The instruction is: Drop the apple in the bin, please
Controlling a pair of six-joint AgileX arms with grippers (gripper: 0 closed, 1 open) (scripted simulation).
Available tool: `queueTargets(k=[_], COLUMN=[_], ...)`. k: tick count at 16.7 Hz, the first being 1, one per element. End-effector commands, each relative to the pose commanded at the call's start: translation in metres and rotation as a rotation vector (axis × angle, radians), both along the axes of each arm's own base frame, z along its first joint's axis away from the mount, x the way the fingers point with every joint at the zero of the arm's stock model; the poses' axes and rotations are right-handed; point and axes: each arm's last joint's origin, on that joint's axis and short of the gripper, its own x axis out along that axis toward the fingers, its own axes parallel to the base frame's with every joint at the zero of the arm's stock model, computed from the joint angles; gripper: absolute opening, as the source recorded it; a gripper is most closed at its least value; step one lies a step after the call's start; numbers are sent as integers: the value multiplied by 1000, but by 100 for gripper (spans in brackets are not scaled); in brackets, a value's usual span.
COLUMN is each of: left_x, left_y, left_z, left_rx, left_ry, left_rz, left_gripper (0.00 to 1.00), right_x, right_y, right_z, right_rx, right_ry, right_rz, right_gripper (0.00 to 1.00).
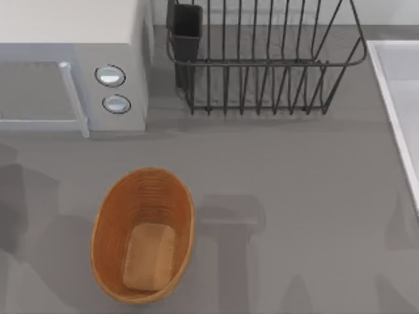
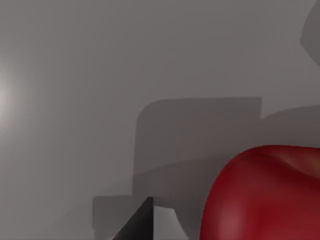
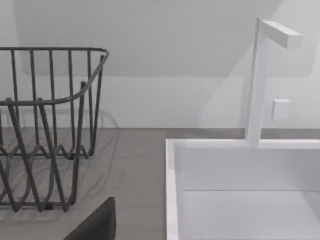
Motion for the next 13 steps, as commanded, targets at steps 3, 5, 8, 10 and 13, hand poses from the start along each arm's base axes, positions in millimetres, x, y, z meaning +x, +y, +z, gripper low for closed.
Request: queueTargets(k=[3, 5, 8, 10, 13], left_x=[0, 0, 0, 0, 0], left_y=[0, 0, 0, 0, 0], left_z=[0, 0, 0, 0, 0], left_rx=[0, 0, 0, 0, 0], left_ry=[0, 0, 0, 0, 0], left_rz=[0, 0, 0, 0, 0], left_gripper=[47, 32, 10, 0, 0], right_x=[0, 0, 0, 0, 0], right_y=[0, 0, 0, 0, 0], right_z=[0, 0, 0, 0, 0], right_rx=[0, 0, 0, 0, 0], right_ry=[0, 0, 0, 0, 0], right_rz=[0, 0, 0, 0, 0], right_gripper=[100, 100, 100, 100, 100])
